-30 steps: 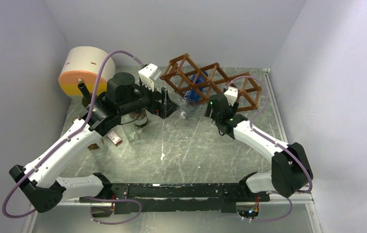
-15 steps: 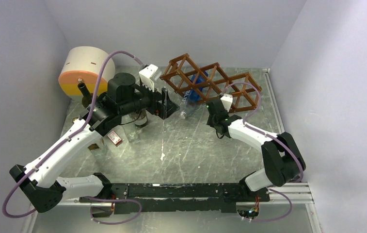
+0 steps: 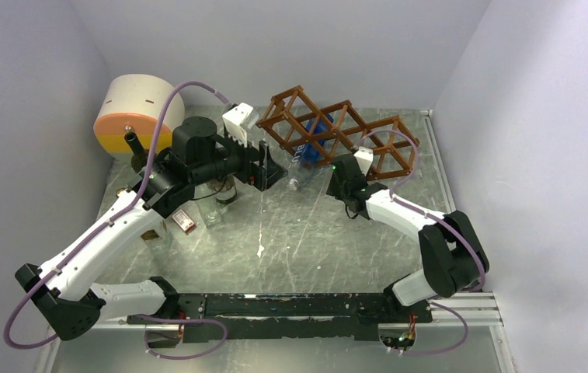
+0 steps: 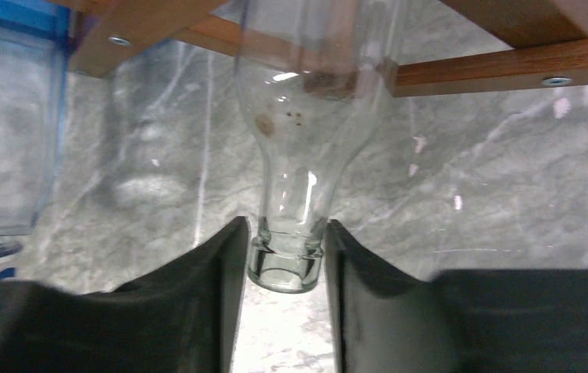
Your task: Put the wine bottle on the wine rack
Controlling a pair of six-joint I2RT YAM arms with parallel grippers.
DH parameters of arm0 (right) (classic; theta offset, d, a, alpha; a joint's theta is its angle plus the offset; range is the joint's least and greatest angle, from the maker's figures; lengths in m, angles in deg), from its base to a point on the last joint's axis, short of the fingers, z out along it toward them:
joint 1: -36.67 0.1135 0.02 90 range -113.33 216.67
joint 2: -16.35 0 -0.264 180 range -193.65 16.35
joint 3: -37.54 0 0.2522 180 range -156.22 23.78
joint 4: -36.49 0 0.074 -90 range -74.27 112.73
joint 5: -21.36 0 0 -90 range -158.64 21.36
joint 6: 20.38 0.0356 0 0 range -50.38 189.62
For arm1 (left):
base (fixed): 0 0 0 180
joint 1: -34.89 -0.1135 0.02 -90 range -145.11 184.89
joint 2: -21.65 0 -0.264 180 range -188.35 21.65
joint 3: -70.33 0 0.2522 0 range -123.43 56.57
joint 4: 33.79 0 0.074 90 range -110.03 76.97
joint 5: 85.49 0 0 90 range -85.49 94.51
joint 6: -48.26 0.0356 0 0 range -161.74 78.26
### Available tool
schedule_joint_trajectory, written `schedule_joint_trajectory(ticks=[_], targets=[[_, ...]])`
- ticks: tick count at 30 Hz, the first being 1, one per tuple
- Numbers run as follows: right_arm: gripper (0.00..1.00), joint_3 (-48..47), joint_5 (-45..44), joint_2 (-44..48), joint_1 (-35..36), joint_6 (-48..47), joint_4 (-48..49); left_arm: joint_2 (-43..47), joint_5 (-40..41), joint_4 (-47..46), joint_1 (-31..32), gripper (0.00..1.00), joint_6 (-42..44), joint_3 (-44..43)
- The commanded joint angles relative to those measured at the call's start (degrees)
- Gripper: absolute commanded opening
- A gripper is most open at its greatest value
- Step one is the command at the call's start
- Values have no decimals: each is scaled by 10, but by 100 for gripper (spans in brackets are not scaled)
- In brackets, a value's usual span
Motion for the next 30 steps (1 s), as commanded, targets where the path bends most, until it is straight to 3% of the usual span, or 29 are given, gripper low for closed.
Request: schedule_joint_trajectory(ticks=[1,4,10,21,30], targets=[[62,-23,17,16,2,14,8,8,7,3,0,96,0,3],[70,-24,15,37,2,19,-20,13,28,9,0,96,2,2],[71,-26,29,113,2,3,-67,31,117,12,-1,96,16,8],[71,-40,123,219,2,-57,-84,37,388,69,-16,96,2,24],[71,-54,147,245,2,-49,-92,32,320,71,-116,96,-56,43]])
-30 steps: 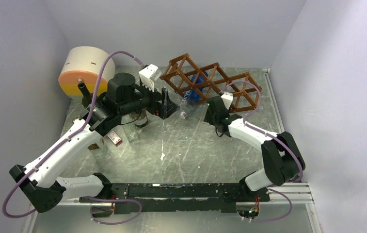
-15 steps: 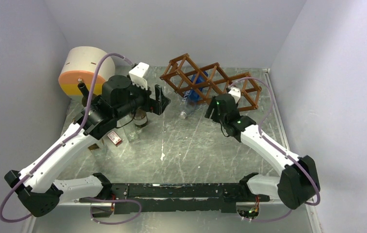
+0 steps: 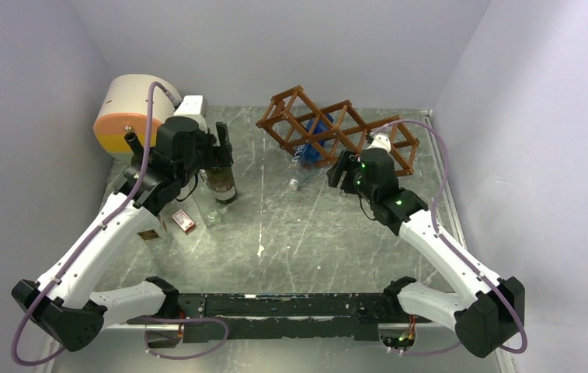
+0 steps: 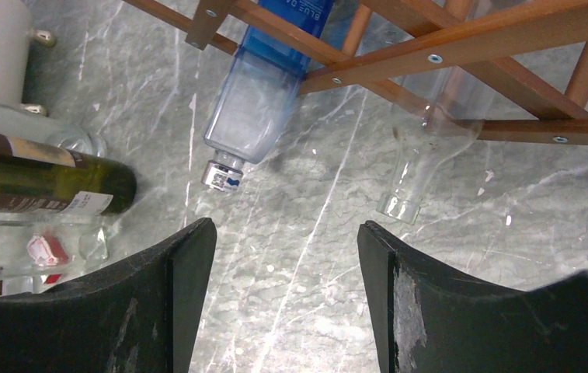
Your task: Put the wine bottle on the wine rack
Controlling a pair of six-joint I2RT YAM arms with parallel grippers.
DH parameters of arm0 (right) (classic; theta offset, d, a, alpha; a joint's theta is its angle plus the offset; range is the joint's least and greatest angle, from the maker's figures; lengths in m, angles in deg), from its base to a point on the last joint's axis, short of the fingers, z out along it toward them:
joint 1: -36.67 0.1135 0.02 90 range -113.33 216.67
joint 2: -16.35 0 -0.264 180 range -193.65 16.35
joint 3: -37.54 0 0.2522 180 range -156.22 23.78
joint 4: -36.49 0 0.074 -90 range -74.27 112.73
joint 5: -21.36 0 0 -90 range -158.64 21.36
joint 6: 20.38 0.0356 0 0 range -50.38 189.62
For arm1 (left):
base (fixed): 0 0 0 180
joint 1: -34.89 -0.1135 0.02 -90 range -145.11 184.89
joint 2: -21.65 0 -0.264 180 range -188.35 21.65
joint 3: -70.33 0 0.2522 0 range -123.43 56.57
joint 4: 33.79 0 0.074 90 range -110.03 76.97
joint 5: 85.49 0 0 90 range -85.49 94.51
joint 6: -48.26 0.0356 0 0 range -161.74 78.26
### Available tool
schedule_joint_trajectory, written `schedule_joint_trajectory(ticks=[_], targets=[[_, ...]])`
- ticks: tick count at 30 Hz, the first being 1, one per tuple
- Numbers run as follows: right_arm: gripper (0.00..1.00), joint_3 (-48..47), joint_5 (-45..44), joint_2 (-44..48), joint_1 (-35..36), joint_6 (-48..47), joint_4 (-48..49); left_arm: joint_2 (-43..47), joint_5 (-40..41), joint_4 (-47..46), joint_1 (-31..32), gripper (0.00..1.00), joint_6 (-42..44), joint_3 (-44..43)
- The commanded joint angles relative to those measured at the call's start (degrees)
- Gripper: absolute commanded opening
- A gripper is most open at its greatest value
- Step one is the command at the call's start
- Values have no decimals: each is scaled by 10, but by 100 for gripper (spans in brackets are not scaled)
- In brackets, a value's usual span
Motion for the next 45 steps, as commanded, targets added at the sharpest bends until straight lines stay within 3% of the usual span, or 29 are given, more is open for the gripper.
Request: schedule_joint_trajectory(ticks=[1,3,6,11,15,19,27,34,40,43,45], targets=[[71,-18,19,17,0,-3,-10,2,-10,1,-25,96,-42,11],[71,-16,23,24,1,1,-12,-7,-14,-5,-38,100,-44,12],[70,-11,31,35,1,6,-12,-28,-29,-16,-57,75,-43,13],[69,-4,54,59,0,17,-20,-58,-43,-49,-73,61,-27,21],[69,2,68,82,1,18,-17,-75,-46,-71,-74,59,16,21],[69,0,84,87,1,11,-20,-82,-56,-84,-74,48,48,17],[69,-18,115,63,0,-42,1,-99,-133,-71,-68,9,87,-21],[70,-6,199,41,1,-86,54,-99,-208,-43,1,7,79,-61],[71,-5,224,29,1,-93,75,-97,-222,-34,49,11,67,-51],[72,-2,246,25,1,-104,87,-93,-237,-44,54,19,71,-22],[73,-2,259,29,0,-112,90,-87,-246,-55,54,31,73,0]])
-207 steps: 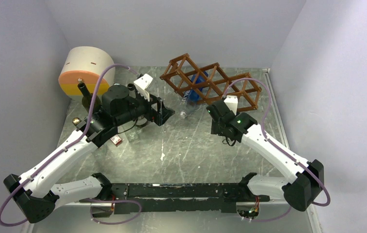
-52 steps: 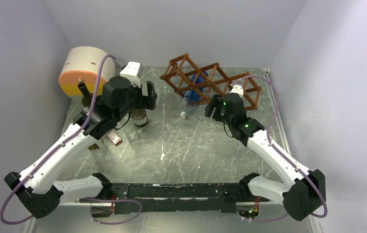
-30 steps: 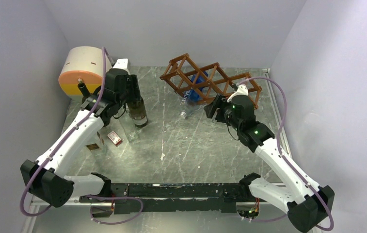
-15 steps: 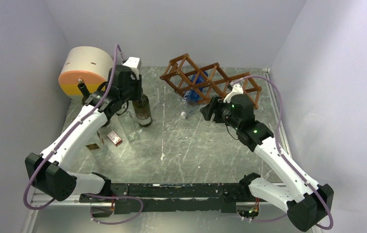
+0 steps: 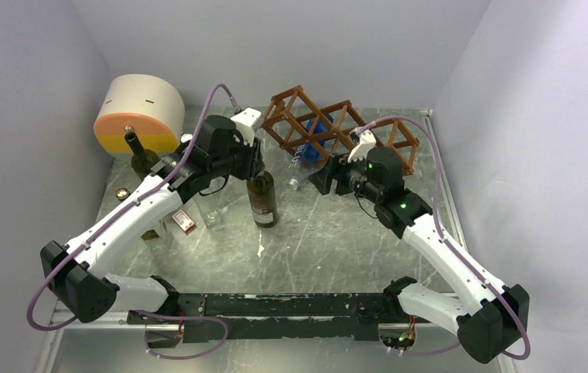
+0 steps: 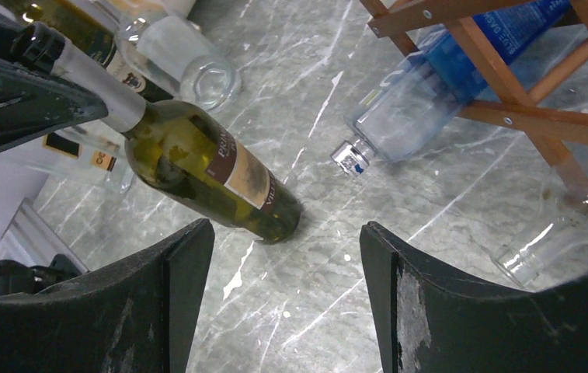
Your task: Put the wine bottle on the wine rack
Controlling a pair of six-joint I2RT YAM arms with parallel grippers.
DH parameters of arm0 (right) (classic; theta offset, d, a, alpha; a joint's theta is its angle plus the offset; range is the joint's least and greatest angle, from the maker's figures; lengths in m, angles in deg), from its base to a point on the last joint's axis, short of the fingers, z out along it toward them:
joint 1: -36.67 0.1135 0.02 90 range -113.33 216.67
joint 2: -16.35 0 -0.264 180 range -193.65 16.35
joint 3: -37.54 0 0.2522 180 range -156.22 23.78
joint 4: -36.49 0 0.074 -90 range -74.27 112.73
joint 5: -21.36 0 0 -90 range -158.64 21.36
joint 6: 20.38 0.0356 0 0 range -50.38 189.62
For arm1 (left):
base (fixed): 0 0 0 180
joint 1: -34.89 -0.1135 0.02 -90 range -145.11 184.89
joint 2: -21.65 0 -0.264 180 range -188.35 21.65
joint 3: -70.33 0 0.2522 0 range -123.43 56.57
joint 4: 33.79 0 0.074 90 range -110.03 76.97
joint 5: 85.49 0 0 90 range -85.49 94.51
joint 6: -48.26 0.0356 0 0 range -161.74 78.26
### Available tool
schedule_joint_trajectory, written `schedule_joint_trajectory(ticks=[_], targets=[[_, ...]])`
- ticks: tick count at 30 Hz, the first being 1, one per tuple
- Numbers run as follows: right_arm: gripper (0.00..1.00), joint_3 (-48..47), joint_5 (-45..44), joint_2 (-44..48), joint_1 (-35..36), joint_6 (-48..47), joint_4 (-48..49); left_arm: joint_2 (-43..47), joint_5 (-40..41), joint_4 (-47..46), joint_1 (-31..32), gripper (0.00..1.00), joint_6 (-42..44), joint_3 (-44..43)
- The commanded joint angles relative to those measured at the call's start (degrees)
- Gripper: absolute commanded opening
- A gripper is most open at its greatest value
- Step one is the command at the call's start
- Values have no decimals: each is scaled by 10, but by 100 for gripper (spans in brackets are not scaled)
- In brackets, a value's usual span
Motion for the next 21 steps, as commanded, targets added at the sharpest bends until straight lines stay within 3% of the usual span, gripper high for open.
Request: schedule_joint_trajectory(ticks=[1,4,7,14,21], targets=[[74,0,44,7,1,-27,32,25,-43,-44,0,38,0,30],[76,0,61,20,1,-39,34,38,-71,-56,1,62,3,45],[77,-5,83,25,0,-53,32,54,-104,-72,1,78,4,49],[72,-22,105,15,34,-63,41,93,-144,-92,1,87,-13,21],[73,-70,-25,-32,188,-110,50,158,-41,-125,1,86,-31,39]])
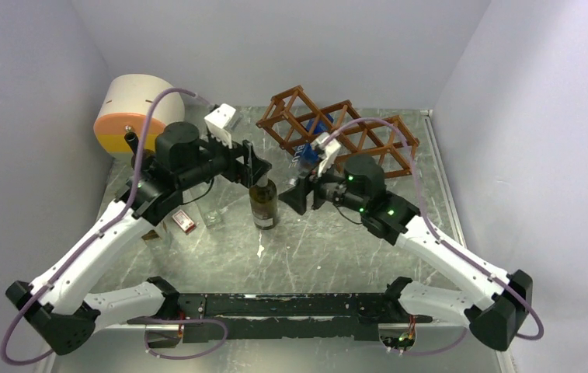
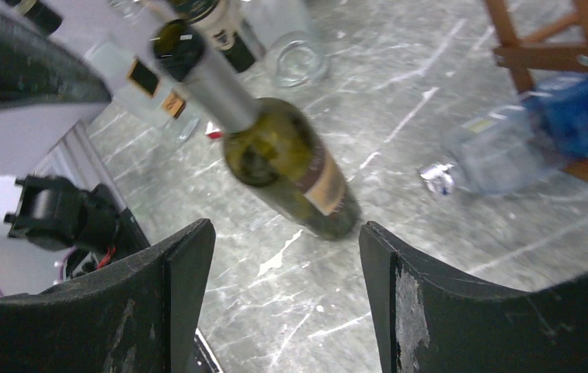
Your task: Put the wine bottle on the wine rack
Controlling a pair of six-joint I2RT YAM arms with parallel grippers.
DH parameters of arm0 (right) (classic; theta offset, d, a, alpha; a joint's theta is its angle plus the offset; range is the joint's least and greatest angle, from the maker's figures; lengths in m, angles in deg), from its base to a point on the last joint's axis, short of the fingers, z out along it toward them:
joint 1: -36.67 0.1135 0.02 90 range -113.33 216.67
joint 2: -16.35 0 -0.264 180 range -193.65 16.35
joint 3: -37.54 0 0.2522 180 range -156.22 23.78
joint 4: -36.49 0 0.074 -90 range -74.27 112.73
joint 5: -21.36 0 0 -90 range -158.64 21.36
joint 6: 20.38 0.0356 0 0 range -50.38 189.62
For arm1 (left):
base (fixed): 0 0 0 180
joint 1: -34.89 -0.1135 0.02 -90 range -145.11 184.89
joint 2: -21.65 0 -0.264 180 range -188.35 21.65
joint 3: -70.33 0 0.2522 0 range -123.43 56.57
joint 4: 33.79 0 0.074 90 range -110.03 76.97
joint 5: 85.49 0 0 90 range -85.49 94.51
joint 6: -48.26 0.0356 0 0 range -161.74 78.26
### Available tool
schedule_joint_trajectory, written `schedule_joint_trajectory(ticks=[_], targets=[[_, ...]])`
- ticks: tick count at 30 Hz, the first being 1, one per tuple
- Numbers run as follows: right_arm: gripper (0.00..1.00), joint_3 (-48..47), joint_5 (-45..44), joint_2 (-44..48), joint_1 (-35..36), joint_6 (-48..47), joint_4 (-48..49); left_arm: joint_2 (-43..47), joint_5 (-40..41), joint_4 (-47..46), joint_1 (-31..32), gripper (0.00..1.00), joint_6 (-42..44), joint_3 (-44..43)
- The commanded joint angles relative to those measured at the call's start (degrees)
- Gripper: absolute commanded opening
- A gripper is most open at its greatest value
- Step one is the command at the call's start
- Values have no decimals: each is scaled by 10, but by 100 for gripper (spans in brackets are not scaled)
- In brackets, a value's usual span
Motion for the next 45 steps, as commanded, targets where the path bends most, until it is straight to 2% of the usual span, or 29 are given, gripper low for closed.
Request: schedule_joint_trajectory(ticks=[1,5,11,20,25,28,32,35,40,45], targets=[[72,-58,-100,-42,75,-39,25,50,88,-49,2,86,-21,4],[72,-98,-165,-97,100,-35,27,92,194,-55,2,86,-40,34],[73,-143,-180,-163,125,-49,42,140,286,-39,2,86,-51,64],[65,-164,-250,-221,138,-51,57,168,321,-28,2,86,-58,91],[52,-156,-264,-226,143,-70,84,165,321,-28,2,85,-56,94],[41,-154,-266,-227,144,-81,93,175,311,-43,2,85,-48,106],[19,-172,-274,-229,146,-87,81,187,282,-63,1,85,-36,122],[6,-184,-290,-221,145,-84,70,193,248,-73,1,86,-23,137],[0,-198,-322,-186,145,-66,51,212,169,-155,1,88,20,219],[0,-192,-340,-122,144,-21,20,246,18,-322,2,88,46,352]])
